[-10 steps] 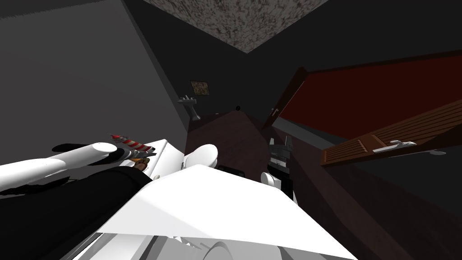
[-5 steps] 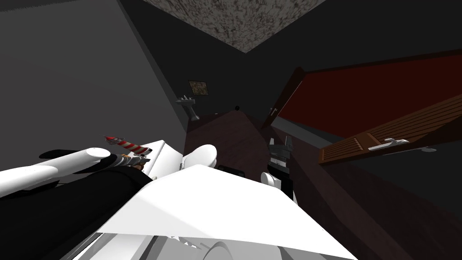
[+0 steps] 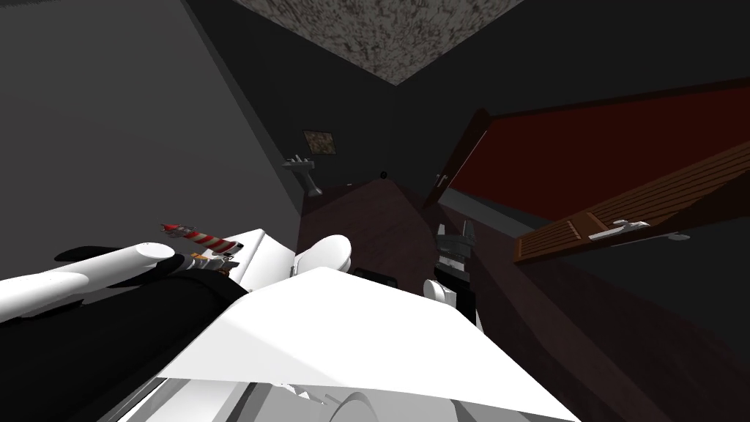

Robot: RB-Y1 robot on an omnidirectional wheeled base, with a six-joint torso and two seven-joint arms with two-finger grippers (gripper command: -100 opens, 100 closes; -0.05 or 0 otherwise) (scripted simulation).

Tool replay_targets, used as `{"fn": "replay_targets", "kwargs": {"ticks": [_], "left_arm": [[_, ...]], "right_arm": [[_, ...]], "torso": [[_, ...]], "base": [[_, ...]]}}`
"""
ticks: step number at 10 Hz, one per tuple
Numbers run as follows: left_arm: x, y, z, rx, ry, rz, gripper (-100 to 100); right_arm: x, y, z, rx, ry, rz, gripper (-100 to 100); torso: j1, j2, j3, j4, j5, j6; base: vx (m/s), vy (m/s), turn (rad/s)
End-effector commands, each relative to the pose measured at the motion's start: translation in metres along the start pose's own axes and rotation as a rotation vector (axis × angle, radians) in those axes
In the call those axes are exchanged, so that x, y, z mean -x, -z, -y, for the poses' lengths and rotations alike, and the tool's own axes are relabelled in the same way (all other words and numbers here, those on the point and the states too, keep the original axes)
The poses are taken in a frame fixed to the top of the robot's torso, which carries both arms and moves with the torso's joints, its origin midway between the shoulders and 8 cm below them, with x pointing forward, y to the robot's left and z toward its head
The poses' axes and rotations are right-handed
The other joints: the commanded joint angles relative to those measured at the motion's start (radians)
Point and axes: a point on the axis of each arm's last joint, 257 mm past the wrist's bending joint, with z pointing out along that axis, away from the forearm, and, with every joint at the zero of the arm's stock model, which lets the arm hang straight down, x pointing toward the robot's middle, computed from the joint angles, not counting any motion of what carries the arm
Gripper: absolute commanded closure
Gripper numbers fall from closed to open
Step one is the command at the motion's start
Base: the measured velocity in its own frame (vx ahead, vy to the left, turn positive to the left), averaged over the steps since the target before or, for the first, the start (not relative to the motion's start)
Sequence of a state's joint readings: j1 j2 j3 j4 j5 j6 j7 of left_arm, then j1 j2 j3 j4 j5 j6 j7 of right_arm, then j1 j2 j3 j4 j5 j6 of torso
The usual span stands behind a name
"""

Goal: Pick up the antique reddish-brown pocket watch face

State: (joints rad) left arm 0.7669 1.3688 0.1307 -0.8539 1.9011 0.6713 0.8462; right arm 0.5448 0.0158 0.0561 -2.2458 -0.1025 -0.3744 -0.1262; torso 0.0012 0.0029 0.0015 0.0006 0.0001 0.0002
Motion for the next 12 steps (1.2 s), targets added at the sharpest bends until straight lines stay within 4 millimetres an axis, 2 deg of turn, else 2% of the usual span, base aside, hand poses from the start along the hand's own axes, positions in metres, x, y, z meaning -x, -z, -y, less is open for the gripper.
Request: {"fn": "replay_targets", "kwargs": {"ticks": [1,9,10,12], "left_arm": [[0.001,-0.004,-0.002,-0.006,0.02,0.004,-100],[0.007,-0.015,-0.01,-0.025,0.074,0.024,-100],[0.007,-0.015,-0.01,-0.026,0.077,0.023,100],[0.006,-0.014,-0.009,-0.029,0.077,0.021,100]], "right_arm": [[0.0,0.0,0.0,0.0,0.0,0.0,0],[0.0,0.0,0.0,0.0,0.0,0.0,0],[0.0,0.0,0.0,0.0,0.0,0.0,0],[0.0,0.0,0.0,0.0,0.0,0.0,0]], "torso": [[0.0,0.0,0.0,0.0,0.0,0.0],[0.001,0.003,0.002,0.001,0.0,-0.001],[0.0,0.001,0.001,0.001,0.0,-0.001],[0.0,-0.001,-0.001,0.0,0.002,-0.001]], "base": [[-0.092,0.037,-0.147],[-0.074,0.021,-0.087],[-0.005,0.002,0.004],[-0.002,0.003,0.001]]}}
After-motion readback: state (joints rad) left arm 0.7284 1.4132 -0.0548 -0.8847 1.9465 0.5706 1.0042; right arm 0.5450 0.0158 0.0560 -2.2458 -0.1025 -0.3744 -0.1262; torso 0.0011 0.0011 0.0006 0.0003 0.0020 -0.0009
